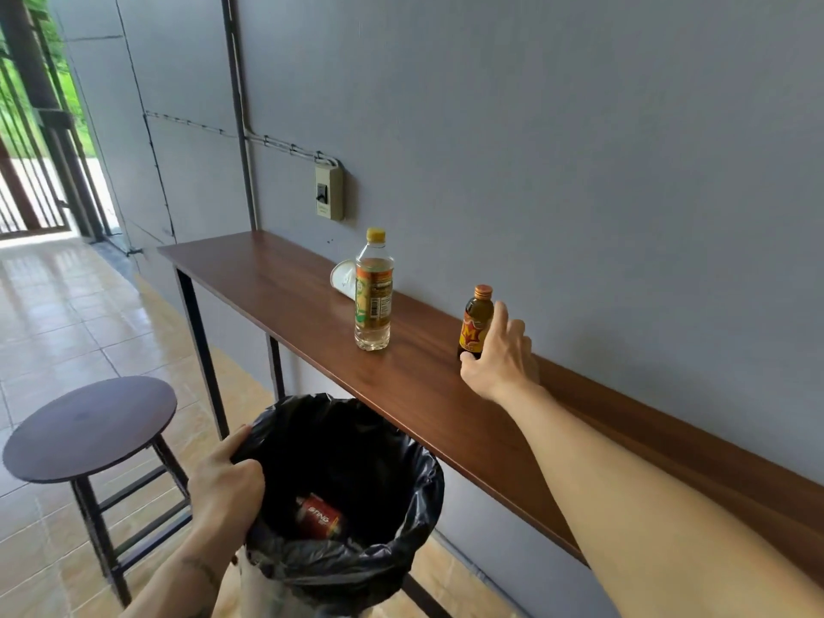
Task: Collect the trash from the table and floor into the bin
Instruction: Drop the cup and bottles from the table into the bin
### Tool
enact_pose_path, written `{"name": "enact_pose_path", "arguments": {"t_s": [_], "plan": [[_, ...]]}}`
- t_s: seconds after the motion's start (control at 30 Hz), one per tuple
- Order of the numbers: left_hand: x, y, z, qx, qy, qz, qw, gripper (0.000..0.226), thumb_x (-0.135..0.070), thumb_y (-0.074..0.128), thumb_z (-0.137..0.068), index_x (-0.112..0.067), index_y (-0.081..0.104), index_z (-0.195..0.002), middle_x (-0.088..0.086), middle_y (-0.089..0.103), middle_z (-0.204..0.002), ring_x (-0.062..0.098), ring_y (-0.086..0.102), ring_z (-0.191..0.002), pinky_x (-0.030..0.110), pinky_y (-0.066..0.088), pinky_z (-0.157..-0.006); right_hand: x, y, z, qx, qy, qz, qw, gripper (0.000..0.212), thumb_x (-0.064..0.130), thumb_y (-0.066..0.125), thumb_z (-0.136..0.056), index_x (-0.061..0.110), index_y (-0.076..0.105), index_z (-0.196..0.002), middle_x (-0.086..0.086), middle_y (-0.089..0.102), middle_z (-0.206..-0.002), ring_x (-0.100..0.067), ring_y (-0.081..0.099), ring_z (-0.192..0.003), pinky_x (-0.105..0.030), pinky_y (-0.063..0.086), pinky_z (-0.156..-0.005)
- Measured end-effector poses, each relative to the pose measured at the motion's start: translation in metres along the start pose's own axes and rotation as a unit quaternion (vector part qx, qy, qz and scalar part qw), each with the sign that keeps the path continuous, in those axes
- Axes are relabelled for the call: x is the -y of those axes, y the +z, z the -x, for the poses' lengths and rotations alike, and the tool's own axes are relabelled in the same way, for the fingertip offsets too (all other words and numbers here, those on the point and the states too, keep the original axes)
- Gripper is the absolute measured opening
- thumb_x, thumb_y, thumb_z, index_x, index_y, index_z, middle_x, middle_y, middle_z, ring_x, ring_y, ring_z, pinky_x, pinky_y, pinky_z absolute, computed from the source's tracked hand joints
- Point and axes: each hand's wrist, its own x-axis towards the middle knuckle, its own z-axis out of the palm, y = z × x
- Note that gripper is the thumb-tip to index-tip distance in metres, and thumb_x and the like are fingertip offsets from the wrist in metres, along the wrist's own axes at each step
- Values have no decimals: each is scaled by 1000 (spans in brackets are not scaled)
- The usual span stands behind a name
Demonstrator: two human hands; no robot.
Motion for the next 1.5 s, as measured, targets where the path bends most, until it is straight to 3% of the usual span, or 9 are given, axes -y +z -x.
{"name": "enact_pose_path", "arguments": {"t_s": [0.27, 0.53, 0.63, 0.73, 0.83, 1.07, 1.17, 1.33, 1.5], "plan": [[-19, 33, -21, -43, -5, -5, 999, 66, 11, 44, -79, -20, 60, -134, 6, 62, -124, 25, 52, -105, 45, 48, -97, -4, 37, -70, -27, -3, -133, 991, 95, 30, 68, -89, 24, 1, -156, -17, 39, -138, -40, 53, -120, -44, 47, -91], [-25, 37, -37, -31, -7, 17, 999, 70, 13, 41, -78, -24, 59, -135, 2, 61, -121, 28, 55, -115, 48, 49, -101, 17, 40, -62, -98, -148, -256, 950, 69, 16, 69, -84, 19, 35, -143, -3, 61, -119, -23, 63, -98, -39, 50, -84], [-24, 30, -40, -27, 1, 15, 1000, 70, 13, 39, -78, -23, 59, -135, 0, 59, -118, 27, 54, -115, 46, 50, -101, 56, 13, -30, 6, -233, -330, 915, 57, 18, 71, -82, 28, 41, -129, 10, 63, -94, -8, 63, -79, -29, 54, -73], [-19, 18, -39, -27, 6, 17, 999, 68, 13, 39, -79, -21, 59, -135, -2, 58, -115, 28, 55, -116, 48, 49, -101, 102, 9, 9, 166, -284, -341, 881, 54, 20, 73, -80, 34, 42, -122, 9, 65, -88, -7, 65, -81, -27, 55, -77], [-12, 4, -37, -41, 16, 28, 999, 69, 12, 41, -77, -22, 61, -134, 1, 61, -118, 28, 57, -114, 46, 50, -100, 138, 38, 45, 260, -299, -284, 873, 56, 31, 73, -77, 36, 39, -121, 8, 65, -96, -16, 65, -88, -40, 55, -84], [-2, -34, -33, -63, 16, 55, 996, 69, 14, 42, -76, -20, 62, -133, 3, 64, -121, 26, 58, -113, 37, 49, -100, 150, 103, 110, 408, -291, -74, 862, 69, 36, 70, -83, 34, 29, -138, -8, 55, -128, -35, 58, -114, -47, 49, -96], [1, -47, -31, -70, 15, 58, 996, 71, 13, 40, -75, -21, 63, -133, 4, 64, -124, 26, 58, -114, 37, 49, -101, 152, 102, 114, 381, -301, -77, 871, 72, 38, 67, -82, 37, 27, -141, -5, 51, -133, -34, 55, -119, -48, 46, -99], [13, -60, -20, -67, 24, 44, 996, 72, 14, 40, -74, -20, 62, -133, -1, 63, -118, 19, 55, -105, 22, 42, -87, 150, 64, 90, 235, -329, -139, 904, 66, 39, 64, -83, 32, 32, -140, -1, 50, -133, -24, 53, -121, -44, 46, -99], [22, -61, -27, -64, 14, 41, 997, 72, 12, 42, -74, -20, 62, -134, 6, 65, -128, 26, 56, -115, 40, 46, -104, 127, 45, 46, 98, -203, -224, 948, 74, 34, 69, -79, 25, 33, -143, -2, 46, -129, -21, 52, -117, -36, 45, -98]]}}
